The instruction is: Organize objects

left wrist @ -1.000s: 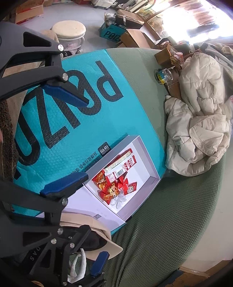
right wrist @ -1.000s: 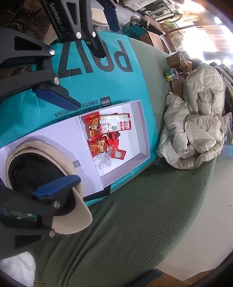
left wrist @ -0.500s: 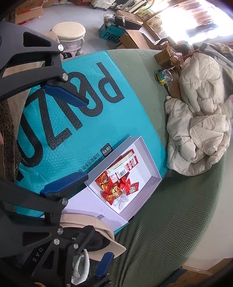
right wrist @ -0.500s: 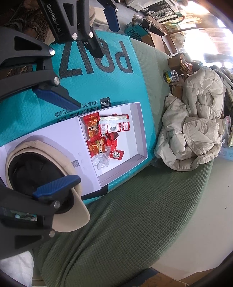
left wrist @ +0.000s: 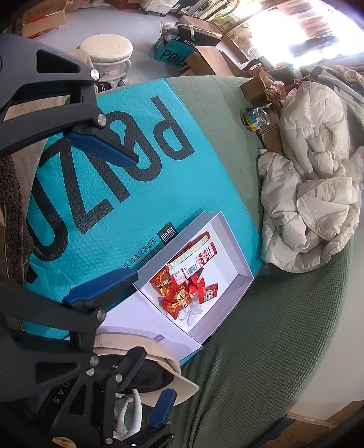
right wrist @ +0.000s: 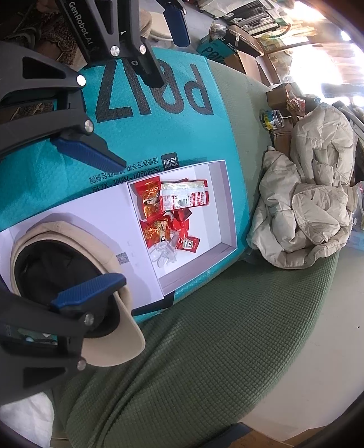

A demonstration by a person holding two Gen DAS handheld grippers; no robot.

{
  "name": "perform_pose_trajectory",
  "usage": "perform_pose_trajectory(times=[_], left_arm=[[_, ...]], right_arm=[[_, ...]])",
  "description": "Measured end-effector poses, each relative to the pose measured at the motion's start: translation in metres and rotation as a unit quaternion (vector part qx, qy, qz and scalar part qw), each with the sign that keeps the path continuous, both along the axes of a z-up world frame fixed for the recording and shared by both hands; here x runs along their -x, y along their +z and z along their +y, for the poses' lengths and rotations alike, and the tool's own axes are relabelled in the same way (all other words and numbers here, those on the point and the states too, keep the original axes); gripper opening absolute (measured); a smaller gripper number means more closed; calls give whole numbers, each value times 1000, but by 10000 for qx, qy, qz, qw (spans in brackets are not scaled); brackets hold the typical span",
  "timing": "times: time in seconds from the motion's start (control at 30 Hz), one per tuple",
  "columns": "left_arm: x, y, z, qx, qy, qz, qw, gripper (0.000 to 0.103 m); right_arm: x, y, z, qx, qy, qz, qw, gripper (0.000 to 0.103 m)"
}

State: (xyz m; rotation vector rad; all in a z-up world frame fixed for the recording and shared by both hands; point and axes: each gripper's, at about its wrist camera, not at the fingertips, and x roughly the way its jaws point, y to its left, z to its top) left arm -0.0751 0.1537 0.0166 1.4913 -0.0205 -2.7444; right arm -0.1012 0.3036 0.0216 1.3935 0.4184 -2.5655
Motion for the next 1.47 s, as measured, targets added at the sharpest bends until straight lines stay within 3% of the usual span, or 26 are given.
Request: perform_pose_trajectory(times=[1.47], left_arm=[[1,-22,-4,-369,-161,-234,9989,75]], right_arm=[[2,-27,-7,19,130,-444,9989,75]])
